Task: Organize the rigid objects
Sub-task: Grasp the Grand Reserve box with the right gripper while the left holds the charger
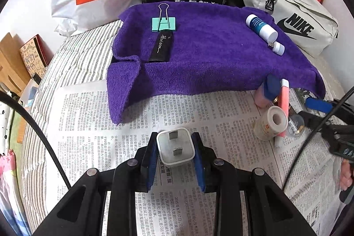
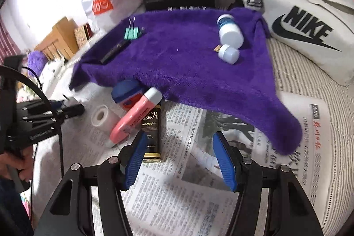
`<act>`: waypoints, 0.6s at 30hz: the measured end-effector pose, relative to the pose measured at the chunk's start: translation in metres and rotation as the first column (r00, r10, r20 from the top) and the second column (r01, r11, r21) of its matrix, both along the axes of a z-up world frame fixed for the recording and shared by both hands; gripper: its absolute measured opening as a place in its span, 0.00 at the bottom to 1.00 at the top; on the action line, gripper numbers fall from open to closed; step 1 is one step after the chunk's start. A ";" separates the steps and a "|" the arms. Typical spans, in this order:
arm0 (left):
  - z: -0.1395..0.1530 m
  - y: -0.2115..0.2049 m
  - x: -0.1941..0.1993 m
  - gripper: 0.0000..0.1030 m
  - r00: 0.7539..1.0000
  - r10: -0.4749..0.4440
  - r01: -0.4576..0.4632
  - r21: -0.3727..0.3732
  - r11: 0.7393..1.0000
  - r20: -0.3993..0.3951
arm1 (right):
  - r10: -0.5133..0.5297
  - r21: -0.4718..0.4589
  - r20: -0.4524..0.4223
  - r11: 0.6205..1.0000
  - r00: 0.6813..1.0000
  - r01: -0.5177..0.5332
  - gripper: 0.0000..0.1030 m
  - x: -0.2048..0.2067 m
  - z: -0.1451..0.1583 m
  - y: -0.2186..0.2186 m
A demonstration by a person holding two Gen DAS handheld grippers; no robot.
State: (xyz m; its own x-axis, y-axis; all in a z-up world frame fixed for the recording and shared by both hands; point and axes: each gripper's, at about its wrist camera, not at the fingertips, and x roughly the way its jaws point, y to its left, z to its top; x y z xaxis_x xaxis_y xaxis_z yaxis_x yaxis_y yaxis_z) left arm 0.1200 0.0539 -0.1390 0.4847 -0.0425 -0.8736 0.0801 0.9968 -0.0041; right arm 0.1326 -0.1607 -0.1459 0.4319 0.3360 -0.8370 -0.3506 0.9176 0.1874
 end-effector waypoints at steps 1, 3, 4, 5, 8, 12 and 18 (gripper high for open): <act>0.000 0.001 -0.001 0.27 1.000 -0.001 0.001 -0.004 1.000 0.001 | 0.004 0.005 0.008 1.000 1.000 -0.004 0.60 0.001 0.000 0.002; 0.001 0.003 -0.005 0.27 1.000 -0.004 0.004 -0.009 1.000 0.004 | 0.010 0.001 0.004 1.000 1.000 -0.010 0.60 0.002 0.000 0.007; 0.000 0.003 -0.007 0.27 1.000 -0.007 0.007 -0.011 1.000 0.007 | 0.012 -0.010 0.007 1.000 1.000 -0.012 0.60 0.002 0.000 0.010; 0.000 0.004 -0.008 0.27 1.000 -0.008 0.008 -0.015 1.000 0.009 | 0.016 -0.029 0.011 0.999 1.000 -0.016 0.60 0.003 -0.001 0.015; 0.000 0.006 -0.009 0.27 1.000 -0.006 0.007 -0.029 1.000 0.015 | 0.033 -0.070 0.029 0.997 0.999 -0.030 0.58 0.005 -0.002 0.026; 0.000 0.004 -0.010 0.27 1.000 -0.010 0.011 -0.018 1.000 0.022 | 0.075 -0.123 0.071 0.990 0.995 -0.066 0.40 0.005 -0.003 0.039; -0.001 0.004 -0.012 0.27 0.999 -0.013 0.013 -0.025 1.000 0.029 | 0.054 -0.106 0.058 0.993 0.997 -0.048 0.23 -0.001 0.000 0.019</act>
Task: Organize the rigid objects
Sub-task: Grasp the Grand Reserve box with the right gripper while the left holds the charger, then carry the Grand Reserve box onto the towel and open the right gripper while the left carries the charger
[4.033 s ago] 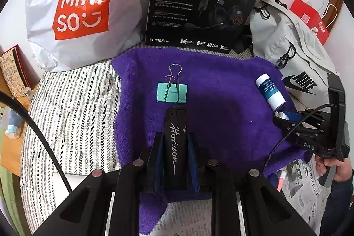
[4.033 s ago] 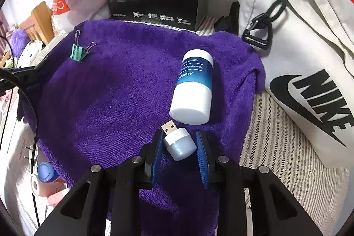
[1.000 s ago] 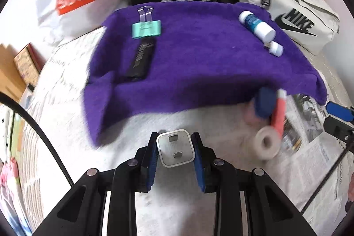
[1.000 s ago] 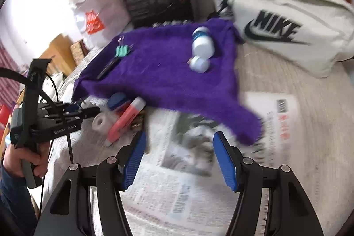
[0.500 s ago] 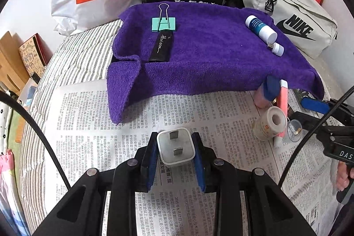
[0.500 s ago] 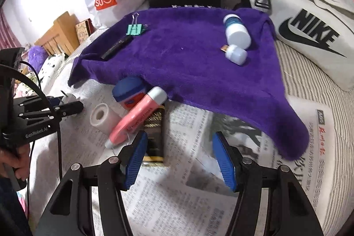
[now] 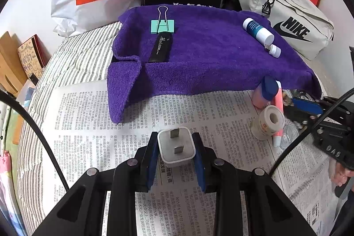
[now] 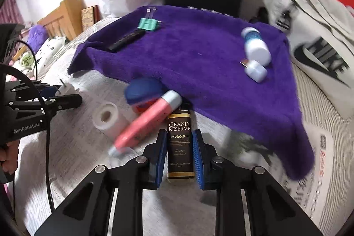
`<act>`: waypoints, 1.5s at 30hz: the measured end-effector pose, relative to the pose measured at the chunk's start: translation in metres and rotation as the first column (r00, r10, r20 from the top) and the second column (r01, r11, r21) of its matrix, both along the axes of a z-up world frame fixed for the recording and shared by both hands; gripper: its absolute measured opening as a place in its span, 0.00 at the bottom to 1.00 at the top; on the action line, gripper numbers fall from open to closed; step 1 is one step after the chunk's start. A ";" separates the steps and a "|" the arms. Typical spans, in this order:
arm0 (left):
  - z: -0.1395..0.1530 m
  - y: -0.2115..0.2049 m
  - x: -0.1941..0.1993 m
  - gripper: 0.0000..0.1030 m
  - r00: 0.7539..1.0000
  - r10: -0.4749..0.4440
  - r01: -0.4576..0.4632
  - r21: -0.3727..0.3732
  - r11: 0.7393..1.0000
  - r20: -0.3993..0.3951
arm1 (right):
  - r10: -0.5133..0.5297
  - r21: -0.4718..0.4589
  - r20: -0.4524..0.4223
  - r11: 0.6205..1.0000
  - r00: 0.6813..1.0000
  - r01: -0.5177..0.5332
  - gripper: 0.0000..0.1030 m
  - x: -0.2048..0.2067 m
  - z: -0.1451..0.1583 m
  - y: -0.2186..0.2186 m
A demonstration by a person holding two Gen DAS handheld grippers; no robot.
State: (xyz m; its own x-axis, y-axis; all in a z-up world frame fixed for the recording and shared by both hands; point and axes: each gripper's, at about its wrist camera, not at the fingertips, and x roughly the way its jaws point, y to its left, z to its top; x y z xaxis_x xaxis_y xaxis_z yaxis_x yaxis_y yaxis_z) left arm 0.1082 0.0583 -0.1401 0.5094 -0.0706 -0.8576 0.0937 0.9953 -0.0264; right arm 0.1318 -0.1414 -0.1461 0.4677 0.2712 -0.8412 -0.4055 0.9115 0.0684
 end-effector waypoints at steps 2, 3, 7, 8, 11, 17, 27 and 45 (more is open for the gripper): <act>-0.001 0.000 -0.001 0.28 1.000 0.001 -0.001 -0.004 1.000 0.008 | -0.045 -0.018 -0.011 0.999 0.999 0.045 0.23 -0.006 0.001 -0.015; -0.001 0.000 -0.002 0.28 1.000 0.001 -0.001 -0.006 1.000 0.011 | -0.063 -0.028 -0.019 0.998 0.998 0.062 0.23 -0.011 0.001 -0.023; -0.002 0.000 -0.004 0.28 1.000 0.003 -0.003 -0.003 1.000 0.027 | -0.078 -0.024 -0.042 0.997 0.996 0.077 0.23 -0.024 0.002 -0.041; -0.001 -0.001 -0.004 0.28 1.000 0.003 -0.003 -0.003 1.000 0.027 | -0.078 -0.028 -0.040 0.997 0.996 0.077 0.23 -0.024 0.002 -0.041; -0.002 -0.001 -0.004 0.28 1.000 0.002 -0.002 -0.002 1.000 0.026 | -0.084 -0.053 -0.025 0.995 0.996 0.083 0.24 -0.024 0.001 -0.036; -0.002 -0.002 -0.005 0.28 1.000 0.005 -0.005 -0.004 1.000 0.025 | -0.063 -0.067 -0.051 0.996 0.997 0.059 0.24 -0.028 0.002 -0.035; 0.000 -0.005 0.001 0.26 1.000 -0.005 0.005 0.007 1.000 -0.004 | -0.046 -0.027 -0.045 0.999 0.998 0.045 0.23 -0.020 0.001 -0.037; 0.030 0.009 0.001 0.26 1.000 0.004 -0.007 -0.094 0.996 -0.030 | -0.009 0.071 -0.042 0.997 0.999 0.012 0.23 -0.010 0.045 -0.053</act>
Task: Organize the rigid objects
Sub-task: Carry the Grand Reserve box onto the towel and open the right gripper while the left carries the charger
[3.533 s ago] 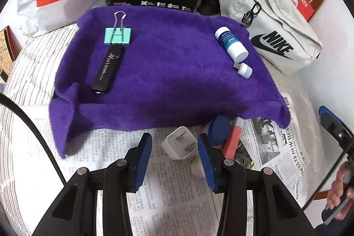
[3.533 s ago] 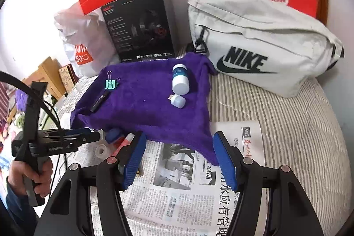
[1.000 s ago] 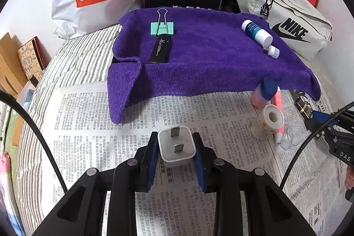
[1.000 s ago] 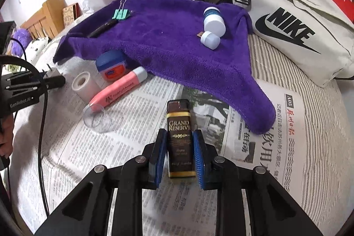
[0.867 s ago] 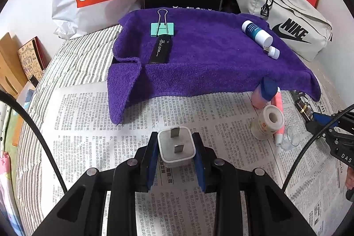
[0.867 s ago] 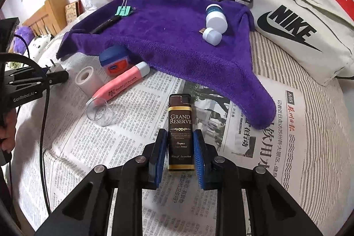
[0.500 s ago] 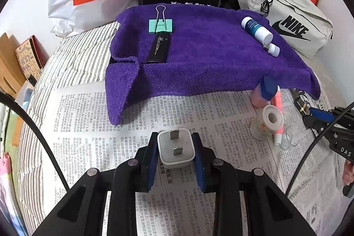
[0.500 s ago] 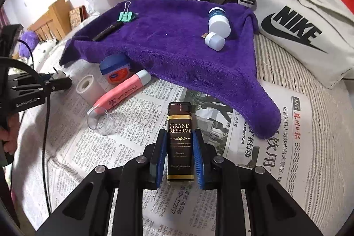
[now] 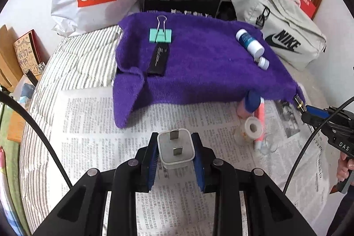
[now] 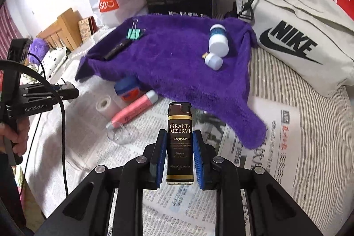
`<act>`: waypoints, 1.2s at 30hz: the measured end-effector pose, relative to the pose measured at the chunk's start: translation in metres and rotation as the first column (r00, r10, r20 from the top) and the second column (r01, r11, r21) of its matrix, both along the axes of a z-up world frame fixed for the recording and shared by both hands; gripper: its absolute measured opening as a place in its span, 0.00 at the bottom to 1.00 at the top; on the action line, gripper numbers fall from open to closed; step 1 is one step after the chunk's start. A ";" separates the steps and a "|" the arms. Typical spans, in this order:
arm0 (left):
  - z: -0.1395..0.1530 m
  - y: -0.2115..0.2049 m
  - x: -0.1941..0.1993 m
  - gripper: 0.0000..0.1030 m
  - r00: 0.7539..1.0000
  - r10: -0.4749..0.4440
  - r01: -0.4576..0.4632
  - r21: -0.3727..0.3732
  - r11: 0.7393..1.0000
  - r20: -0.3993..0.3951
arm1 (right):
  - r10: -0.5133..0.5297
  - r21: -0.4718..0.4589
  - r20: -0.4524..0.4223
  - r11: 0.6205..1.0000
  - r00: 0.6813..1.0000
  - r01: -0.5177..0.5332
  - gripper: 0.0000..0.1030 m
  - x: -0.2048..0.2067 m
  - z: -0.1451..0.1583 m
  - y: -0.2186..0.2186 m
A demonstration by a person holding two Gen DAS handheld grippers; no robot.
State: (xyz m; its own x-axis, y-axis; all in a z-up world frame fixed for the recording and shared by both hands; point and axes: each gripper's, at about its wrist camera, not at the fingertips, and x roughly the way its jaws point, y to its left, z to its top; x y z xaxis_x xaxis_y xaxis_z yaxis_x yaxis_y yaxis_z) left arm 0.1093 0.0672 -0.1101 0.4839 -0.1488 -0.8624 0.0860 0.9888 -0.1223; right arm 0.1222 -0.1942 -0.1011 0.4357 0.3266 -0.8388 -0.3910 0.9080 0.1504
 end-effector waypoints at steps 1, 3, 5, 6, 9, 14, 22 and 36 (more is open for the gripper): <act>0.003 0.001 0.001 0.26 1.000 -0.001 0.001 -0.005 1.000 0.003 | 0.002 0.001 0.005 1.000 1.000 -0.002 0.23 0.003 0.002 0.000; 0.008 0.004 0.004 0.26 1.000 0.000 0.001 -0.008 1.000 0.012 | 0.008 0.002 0.014 1.000 1.000 -0.008 0.23 0.010 0.009 0.000; 0.013 0.006 0.009 0.26 1.000 0.003 -0.003 -0.012 1.000 0.017 | 0.009 0.005 0.024 1.000 1.000 -0.009 0.23 0.017 0.012 0.001; 0.014 0.007 0.011 0.26 1.000 0.003 -0.003 -0.011 1.000 0.022 | 0.012 0.009 0.029 1.000 1.000 -0.013 0.23 0.022 0.015 0.001; 0.020 0.010 0.021 0.26 1.000 -0.003 0.003 -0.016 1.000 0.029 | 0.013 0.009 0.041 1.000 0.999 -0.013 0.23 0.036 0.021 0.002; 0.027 0.012 0.037 0.26 0.999 -0.006 0.006 -0.008 1.000 0.040 | 0.024 -0.015 0.045 1.000 0.999 -0.024 0.23 0.062 0.021 0.005; 0.025 0.016 0.054 0.26 0.999 -0.002 0.003 -0.015 1.000 0.043 | 0.105 -0.071 0.021 0.992 0.994 -0.103 0.23 0.101 0.006 0.029; 0.017 0.020 0.074 0.26 0.999 -0.005 0.006 -0.043 0.999 0.040 | 0.132 -0.161 -0.074 0.977 0.988 -0.143 0.23 0.123 -0.039 0.046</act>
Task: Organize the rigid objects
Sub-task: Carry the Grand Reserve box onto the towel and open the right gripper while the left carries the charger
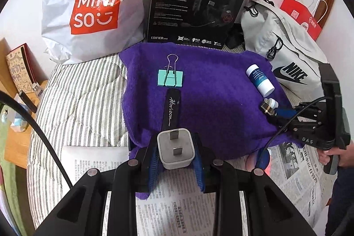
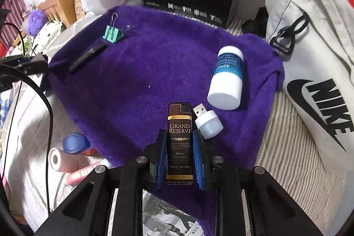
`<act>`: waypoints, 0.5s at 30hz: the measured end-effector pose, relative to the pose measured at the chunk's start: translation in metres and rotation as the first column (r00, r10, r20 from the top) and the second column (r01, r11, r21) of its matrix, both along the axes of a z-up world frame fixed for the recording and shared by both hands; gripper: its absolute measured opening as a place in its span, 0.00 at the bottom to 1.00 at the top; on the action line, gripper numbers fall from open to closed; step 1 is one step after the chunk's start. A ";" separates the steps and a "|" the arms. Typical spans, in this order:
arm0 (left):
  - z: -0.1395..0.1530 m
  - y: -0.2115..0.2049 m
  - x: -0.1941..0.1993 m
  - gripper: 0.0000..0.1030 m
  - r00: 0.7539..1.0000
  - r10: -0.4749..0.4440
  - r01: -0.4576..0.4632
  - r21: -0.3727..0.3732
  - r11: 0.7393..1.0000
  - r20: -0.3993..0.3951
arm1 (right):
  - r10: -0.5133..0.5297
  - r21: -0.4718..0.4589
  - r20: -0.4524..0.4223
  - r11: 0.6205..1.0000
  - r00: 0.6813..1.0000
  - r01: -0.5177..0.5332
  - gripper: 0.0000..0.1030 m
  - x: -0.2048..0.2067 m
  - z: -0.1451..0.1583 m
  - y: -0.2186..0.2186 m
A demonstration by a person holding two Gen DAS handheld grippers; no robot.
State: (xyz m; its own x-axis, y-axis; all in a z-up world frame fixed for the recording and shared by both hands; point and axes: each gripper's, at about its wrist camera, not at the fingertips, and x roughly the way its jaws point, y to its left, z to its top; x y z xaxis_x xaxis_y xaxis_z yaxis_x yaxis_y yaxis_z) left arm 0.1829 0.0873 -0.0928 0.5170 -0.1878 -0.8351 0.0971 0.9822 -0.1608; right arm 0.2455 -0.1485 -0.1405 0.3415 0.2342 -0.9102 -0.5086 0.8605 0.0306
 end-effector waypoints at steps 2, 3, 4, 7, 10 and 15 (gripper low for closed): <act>-0.001 0.000 0.002 0.26 1.000 -0.001 0.001 -0.005 1.000 -0.002 | -0.004 -0.003 -0.012 1.000 1.000 0.004 0.23 0.002 -0.006 0.000; -0.001 -0.001 0.003 0.26 1.000 -0.006 0.006 -0.008 1.000 -0.003 | -0.008 0.000 -0.010 1.000 1.000 0.008 0.23 0.002 -0.007 0.000; -0.001 -0.002 0.004 0.26 1.000 -0.009 0.009 -0.008 1.000 -0.004 | -0.013 0.005 -0.006 1.000 1.000 0.013 0.23 0.002 -0.006 -0.001; -0.003 -0.006 0.007 0.26 1.000 -0.020 0.020 -0.005 1.000 -0.012 | -0.020 0.009 -0.001 1.000 1.000 0.020 0.23 0.001 -0.007 -0.001; -0.006 -0.007 0.009 0.26 1.000 -0.023 0.022 -0.008 1.000 -0.021 | -0.029 0.004 -0.016 1.000 0.999 0.029 0.28 0.000 -0.006 -0.003; -0.008 -0.008 0.013 0.26 0.999 -0.024 0.024 -0.021 0.999 -0.027 | -0.071 0.008 -0.012 0.997 0.997 0.071 0.36 -0.005 0.004 -0.015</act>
